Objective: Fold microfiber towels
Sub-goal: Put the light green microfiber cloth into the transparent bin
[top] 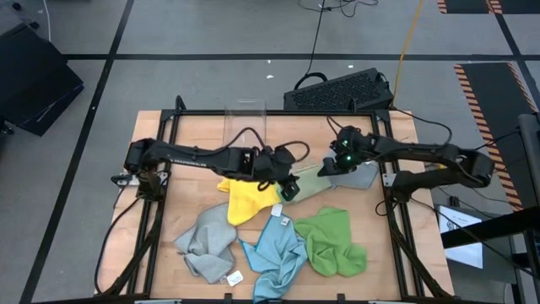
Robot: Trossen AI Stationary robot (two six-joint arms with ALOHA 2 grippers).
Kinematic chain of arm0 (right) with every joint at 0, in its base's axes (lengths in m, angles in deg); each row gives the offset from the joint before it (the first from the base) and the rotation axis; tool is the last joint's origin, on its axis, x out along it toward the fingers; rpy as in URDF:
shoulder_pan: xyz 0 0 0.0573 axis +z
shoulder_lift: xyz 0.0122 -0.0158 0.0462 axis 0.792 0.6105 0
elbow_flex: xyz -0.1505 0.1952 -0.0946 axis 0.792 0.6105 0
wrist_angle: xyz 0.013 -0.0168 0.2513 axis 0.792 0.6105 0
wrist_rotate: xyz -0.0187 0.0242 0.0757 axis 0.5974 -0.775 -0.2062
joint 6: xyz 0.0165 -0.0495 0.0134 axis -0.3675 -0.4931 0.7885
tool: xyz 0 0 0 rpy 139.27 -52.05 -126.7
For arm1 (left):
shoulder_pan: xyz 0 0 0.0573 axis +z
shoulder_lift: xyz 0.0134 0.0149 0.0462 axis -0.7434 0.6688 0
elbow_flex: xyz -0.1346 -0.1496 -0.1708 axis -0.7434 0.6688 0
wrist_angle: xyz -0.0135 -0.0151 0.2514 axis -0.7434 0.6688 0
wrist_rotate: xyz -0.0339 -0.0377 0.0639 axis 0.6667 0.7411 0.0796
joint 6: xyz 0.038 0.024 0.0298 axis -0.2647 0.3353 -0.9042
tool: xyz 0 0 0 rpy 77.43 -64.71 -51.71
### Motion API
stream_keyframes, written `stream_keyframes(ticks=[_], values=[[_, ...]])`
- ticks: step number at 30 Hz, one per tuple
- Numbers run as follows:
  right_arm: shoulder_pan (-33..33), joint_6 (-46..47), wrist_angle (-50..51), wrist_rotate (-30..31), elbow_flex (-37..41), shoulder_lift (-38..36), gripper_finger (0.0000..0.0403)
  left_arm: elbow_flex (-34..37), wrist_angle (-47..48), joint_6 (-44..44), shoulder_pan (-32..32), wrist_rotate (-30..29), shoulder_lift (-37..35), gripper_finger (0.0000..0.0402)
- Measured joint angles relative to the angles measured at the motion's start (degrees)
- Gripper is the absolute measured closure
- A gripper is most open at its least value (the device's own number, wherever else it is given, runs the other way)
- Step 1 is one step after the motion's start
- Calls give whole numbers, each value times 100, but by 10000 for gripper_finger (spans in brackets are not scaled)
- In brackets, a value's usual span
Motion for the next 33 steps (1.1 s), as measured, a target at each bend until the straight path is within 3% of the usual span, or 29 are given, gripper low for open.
stream_keyframes(ticks=[5, 13, 23, 29, 33], values=[[-86, -323, -282, -20, -13, 401, 60, -7, -1074, -442, 153, 1063, 158, 190], [-612, -779, -96, -56, -114, 446, 62, -3, -2446, -1202, 197, 1077, 1278, 190], [-1103, -1159, 630, -296, -214, 49, 62, 3, -2914, -1542, 151, 519, 2291, 185], [-1032, -1363, 896, -327, -214, -490, 62, -9, -2443, -1792, 153, -274, 2482, 143], [-791, -1602, 1043, -316, -215, -1076, 62, -1, -2027, -1772, 278, -169, 2484, 105]])
